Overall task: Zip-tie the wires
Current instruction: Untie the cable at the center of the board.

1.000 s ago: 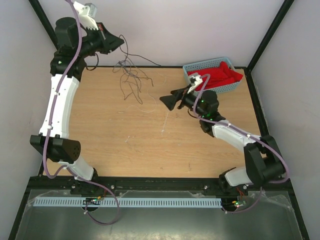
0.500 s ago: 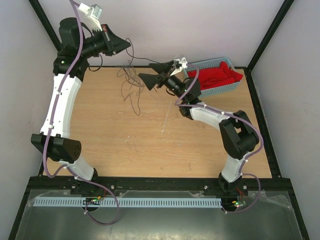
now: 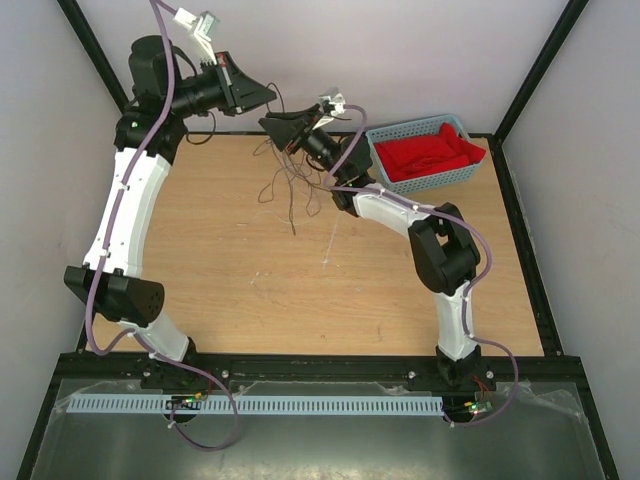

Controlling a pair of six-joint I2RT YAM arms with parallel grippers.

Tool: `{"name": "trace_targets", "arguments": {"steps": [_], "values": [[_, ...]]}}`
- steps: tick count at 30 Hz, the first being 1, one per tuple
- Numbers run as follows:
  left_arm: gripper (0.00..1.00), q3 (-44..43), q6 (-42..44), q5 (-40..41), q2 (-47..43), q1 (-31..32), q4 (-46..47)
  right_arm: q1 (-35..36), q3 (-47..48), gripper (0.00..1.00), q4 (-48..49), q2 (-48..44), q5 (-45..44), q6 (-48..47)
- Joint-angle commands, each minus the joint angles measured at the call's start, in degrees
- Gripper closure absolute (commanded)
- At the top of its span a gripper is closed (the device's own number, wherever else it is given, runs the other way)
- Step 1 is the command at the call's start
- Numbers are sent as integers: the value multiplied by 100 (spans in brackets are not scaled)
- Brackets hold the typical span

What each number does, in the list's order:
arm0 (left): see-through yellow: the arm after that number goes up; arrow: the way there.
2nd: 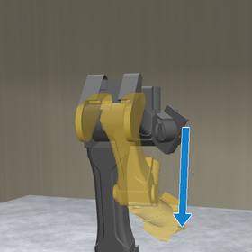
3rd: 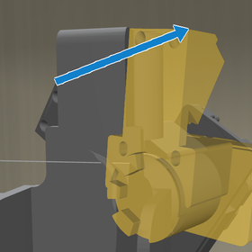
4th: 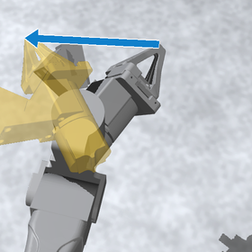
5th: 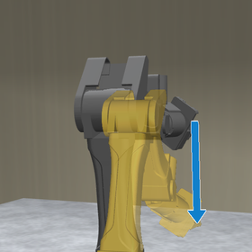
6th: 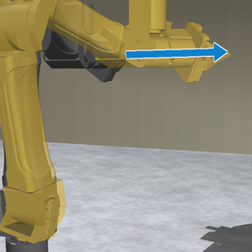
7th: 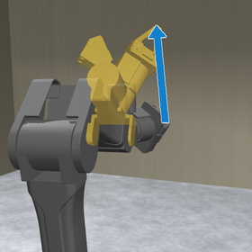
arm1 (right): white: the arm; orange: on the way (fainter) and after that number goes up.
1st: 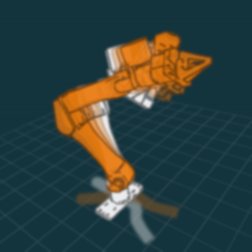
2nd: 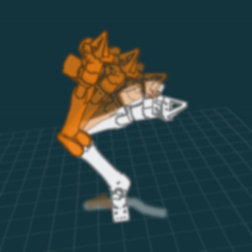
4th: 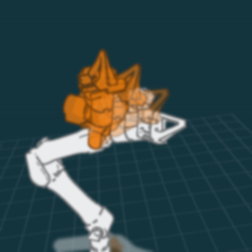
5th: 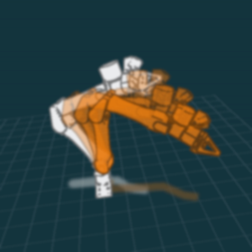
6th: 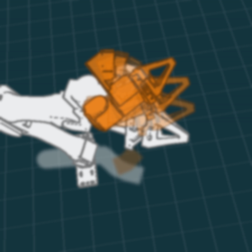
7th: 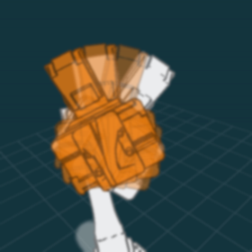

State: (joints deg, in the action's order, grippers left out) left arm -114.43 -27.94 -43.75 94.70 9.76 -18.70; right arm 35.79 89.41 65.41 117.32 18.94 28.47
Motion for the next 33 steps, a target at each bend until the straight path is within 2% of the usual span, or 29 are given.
{"name": "trace_targets", "arguments": {"steps": [1, 3, 11, 17, 27, 33], "values": [[100, -459, -112, -108, 31, -90, 248, 42, 142, 66, -202, 233, -172, -20], [100, -666, -117, -101, 25, -156, 194, 42, 68, 69, -206, 333, -288, -69], [100, -1304, -386, -198, -229, -775, -23, 38, 165, 70, -365, 922, -525, -199], [100, -1425, -637, -273, -729, -1461, -13, 35, 749, 77, -782, 1434, -732, -354], [100, -1740, -1755, -966, -1120, -2301, 602, 1, 1816, 78, -1924, 2234, -1357, -471], [100, -2109, -2213, -1174, -1291, -2794, 866, -107, 2141, 78, -2257, 2652, -1507, -465]]}}
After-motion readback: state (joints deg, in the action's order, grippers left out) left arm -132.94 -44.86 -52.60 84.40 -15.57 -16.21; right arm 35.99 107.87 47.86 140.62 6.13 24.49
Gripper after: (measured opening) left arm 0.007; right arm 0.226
